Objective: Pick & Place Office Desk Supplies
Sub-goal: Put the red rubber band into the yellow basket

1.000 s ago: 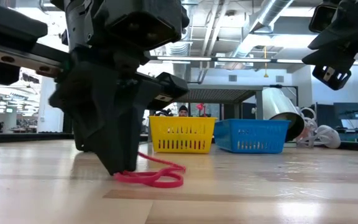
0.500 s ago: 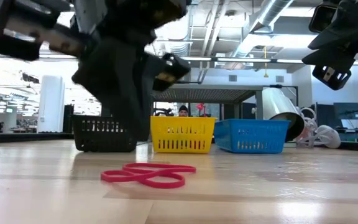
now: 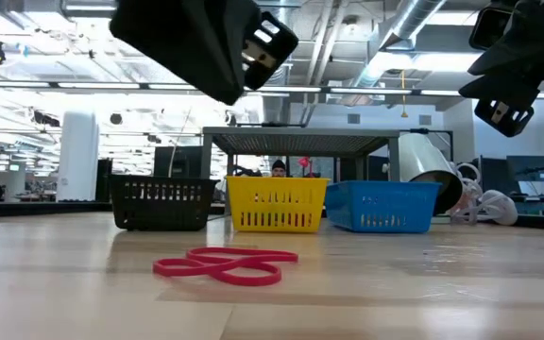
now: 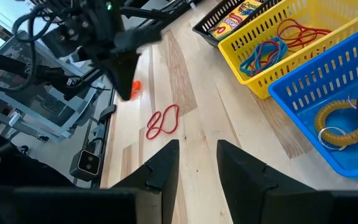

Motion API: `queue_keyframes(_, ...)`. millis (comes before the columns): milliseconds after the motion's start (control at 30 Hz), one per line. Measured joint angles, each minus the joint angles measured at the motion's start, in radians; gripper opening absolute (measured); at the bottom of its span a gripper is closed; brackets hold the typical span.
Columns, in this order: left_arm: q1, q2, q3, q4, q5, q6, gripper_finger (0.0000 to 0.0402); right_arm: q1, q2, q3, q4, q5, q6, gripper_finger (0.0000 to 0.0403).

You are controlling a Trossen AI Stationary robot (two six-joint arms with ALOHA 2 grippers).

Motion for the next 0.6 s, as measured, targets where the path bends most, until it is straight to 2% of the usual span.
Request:
queue_keyframes(67,-0.007,0.014,0.000,0.026,0.034,0.000,0.0035,0.000,0.000,0.000,0.000,0.000,0.000,0.0106)
queue_keyframes(433,-0.011,0.118,0.000,0.111,0.045,-0.021,0.0181,0.000,0.000,0.000,0.000,0.000,0.000,0.0106)
queue_keyframes(600,-0.030,0.168,0.000,0.105,0.020,-0.022,0.0218,0.000,0.000,0.000,0.000,0.000,0.000,0.0106)
